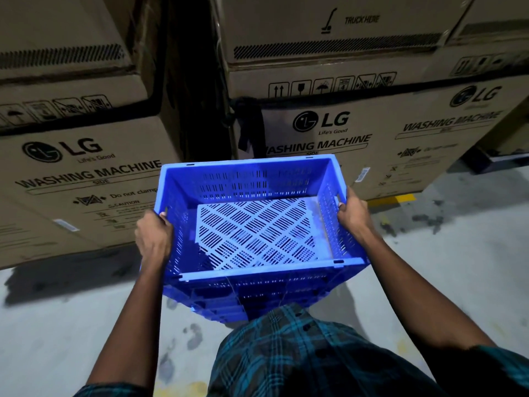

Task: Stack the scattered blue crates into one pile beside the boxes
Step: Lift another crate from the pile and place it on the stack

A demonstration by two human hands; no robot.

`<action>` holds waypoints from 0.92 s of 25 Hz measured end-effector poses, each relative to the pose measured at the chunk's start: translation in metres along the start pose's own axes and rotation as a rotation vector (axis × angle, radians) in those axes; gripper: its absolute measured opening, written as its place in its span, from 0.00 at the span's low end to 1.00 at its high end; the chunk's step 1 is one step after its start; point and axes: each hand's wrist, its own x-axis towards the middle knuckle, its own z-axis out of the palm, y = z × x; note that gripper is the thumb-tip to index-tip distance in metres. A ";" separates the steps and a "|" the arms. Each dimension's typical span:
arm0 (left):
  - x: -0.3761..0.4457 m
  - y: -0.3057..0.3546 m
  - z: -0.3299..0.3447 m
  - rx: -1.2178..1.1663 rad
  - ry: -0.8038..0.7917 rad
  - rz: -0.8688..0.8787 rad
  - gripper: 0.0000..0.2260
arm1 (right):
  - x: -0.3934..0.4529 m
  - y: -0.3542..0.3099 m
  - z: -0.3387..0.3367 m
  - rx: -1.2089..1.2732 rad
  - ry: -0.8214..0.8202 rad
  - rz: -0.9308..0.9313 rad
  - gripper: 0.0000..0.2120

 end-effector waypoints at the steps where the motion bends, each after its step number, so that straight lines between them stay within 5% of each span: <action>1: 0.001 0.000 0.000 -0.009 -0.007 0.000 0.14 | 0.000 -0.001 0.000 -0.005 0.000 -0.005 0.21; 17: -0.018 -0.004 -0.006 0.040 -0.021 0.034 0.13 | -0.026 0.011 0.007 -0.209 0.087 0.011 0.31; 23: -0.018 -0.007 -0.002 0.089 0.003 0.107 0.22 | -0.049 0.016 0.010 -0.229 0.093 -0.020 0.34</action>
